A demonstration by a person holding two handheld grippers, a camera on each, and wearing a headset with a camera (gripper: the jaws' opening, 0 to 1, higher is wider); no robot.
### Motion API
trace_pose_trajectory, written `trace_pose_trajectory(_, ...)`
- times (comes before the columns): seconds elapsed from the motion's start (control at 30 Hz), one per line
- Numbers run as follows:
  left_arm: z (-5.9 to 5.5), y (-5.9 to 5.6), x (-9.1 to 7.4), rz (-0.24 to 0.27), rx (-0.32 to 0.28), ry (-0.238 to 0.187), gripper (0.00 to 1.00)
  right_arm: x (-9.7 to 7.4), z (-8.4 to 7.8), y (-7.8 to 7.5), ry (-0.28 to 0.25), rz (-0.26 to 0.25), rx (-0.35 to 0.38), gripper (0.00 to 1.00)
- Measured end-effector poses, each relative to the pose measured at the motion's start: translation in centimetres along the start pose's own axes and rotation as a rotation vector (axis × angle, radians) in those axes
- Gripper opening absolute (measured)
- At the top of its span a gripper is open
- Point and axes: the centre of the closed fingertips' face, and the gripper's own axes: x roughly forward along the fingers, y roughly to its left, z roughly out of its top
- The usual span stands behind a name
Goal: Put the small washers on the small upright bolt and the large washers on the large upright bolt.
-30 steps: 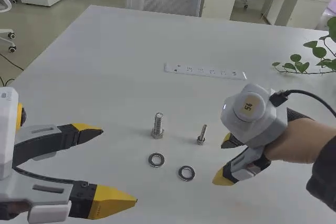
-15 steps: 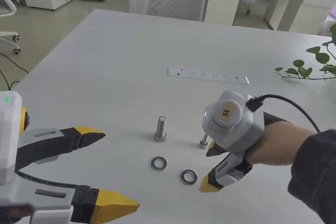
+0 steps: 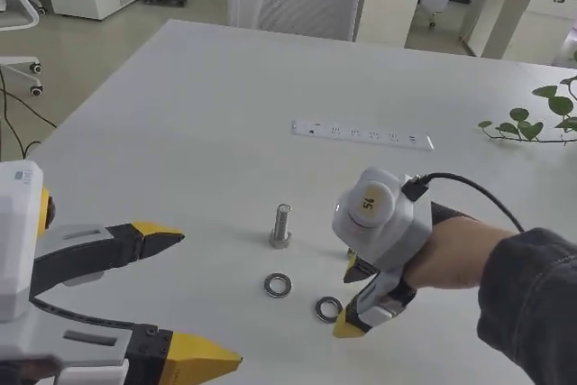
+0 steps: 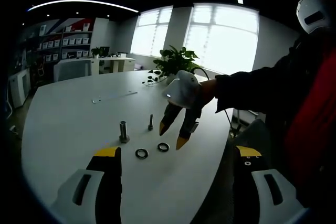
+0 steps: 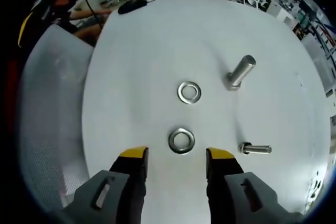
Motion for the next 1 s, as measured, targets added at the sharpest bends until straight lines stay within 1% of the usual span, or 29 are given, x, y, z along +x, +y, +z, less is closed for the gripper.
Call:
trace_pose_trajectory(0.13,0.0,0.0,-0.1,0.003,-0.002,0.0,0.88,0.4,0.1,0.1,0.001,0.01,0.004,0.45)
trace_pose_trajectory(0.23,0.0,0.0,-0.2,0.006,-0.003,-0.002,0.88,0.7,0.0,0.2,0.011,0.013,0.0,0.44)
trace_pose_trajectory(0.4,-0.1,0.1,-0.4,0.01,-0.007,-0.005,0.88,1.1,0.3,0.0,0.013,0.007,-0.005,0.41)
trace_pose_trajectory(0.53,-0.2,0.2,-0.5,0.014,-0.01,-0.006,0.88,1.6,0.4,-0.2,0.027,0.006,-0.014,0.4)
trace_pose_trajectory(0.87,-0.2,0.5,-0.7,0.022,-0.017,-0.012,0.88,1.9,0.6,-0.6,0.034,-0.003,-0.032,0.34)
trace_pose_trajectory(1.0,-0.2,0.5,-0.7,0.022,-0.019,-0.013,0.88,1.9,0.6,-0.7,0.04,-0.004,-0.032,0.34)
